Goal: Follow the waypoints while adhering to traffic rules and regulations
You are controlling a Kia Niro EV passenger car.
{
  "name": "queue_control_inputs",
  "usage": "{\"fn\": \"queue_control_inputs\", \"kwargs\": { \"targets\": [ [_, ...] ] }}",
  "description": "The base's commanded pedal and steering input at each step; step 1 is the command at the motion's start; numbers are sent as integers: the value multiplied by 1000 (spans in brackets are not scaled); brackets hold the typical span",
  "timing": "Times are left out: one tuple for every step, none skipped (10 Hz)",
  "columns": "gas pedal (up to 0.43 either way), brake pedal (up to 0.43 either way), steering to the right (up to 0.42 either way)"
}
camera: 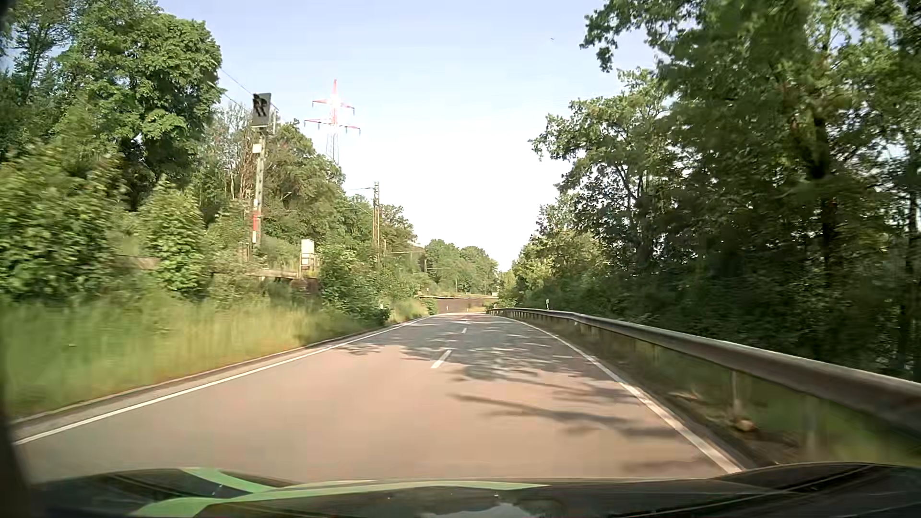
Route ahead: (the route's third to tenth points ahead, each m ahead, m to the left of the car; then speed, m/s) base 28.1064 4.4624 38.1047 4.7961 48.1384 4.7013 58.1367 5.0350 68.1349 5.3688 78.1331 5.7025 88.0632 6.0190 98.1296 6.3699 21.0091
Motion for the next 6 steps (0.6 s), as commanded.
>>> {"fn": "queue_control_inputs", "kwargs": {
  "targets": [
    [150, 0, 1],
    [150, 0, -3],
    [150, 0, -3],
    [150, 0, -3],
    [150, 0, -5],
    [150, 0, -8]
  ]
}}
